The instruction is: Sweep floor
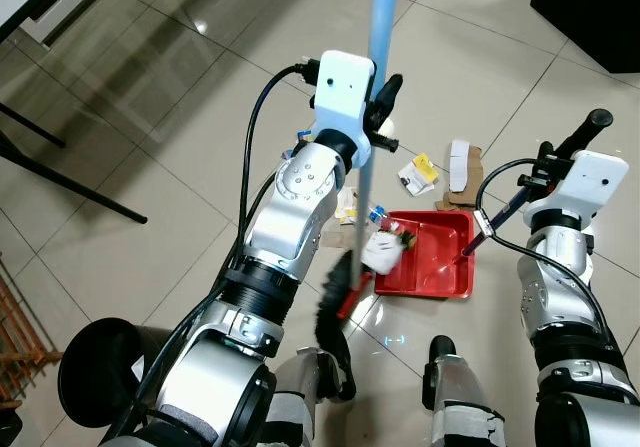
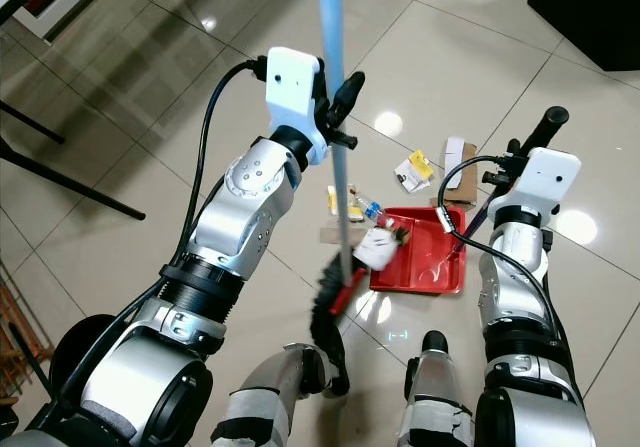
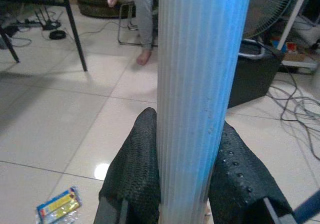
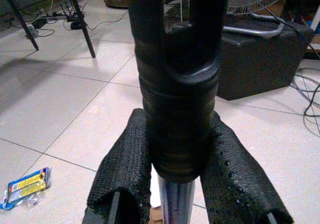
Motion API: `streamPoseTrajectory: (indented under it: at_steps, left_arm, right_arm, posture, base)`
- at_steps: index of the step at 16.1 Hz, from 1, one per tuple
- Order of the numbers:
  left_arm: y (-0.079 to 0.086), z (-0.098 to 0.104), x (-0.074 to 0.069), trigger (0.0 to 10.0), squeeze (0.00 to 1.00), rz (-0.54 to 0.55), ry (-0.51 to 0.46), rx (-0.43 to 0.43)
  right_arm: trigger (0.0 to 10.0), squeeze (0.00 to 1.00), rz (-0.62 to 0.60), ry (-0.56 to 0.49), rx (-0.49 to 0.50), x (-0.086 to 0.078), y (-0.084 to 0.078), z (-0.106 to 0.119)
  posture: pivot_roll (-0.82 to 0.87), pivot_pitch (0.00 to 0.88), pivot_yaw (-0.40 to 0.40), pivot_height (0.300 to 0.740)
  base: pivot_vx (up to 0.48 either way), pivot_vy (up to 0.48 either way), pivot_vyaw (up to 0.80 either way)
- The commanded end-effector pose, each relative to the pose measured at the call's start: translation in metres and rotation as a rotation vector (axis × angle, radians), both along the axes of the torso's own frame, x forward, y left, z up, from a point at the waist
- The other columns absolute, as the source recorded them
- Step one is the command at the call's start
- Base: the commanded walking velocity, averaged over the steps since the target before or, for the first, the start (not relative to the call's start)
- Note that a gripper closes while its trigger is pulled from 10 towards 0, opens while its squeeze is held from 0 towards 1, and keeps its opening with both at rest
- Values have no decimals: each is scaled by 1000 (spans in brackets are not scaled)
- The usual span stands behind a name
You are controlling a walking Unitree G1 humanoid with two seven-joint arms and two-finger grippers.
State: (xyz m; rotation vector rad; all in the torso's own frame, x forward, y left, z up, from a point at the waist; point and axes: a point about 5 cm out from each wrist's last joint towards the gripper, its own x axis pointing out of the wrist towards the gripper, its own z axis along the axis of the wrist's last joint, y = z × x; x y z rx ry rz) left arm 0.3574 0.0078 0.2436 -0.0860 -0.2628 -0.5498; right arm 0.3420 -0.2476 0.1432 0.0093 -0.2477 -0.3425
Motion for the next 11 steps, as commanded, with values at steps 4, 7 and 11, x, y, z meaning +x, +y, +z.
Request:
streamPoseTrajectory:
  at_steps: [4, 7, 11]
  left_arm:
    - [-75, 23, -49, 10000, 0, -282, 31, -196]
    - [-82, 39, -64, 10000, 0, -367, 35, -251]
    - [-78, 55, -73, 10000, 0, -447, -16, -227]
  right_arm:
    - [10000, 0, 46, 51, 53, 1, 15, -16]
    - [10000, 0, 55, 51, 71, 4, 18, -16]
    - [10000, 0, 57, 53, 84, 7, 21, -17]
  posture:
    - [27, 362, 259, 740]
    - [41, 349, 259, 740]
    - [51, 335, 263, 740]
  base:
    - [0, 0, 0]
    - [0, 0, 0]
    - [0, 0, 0]
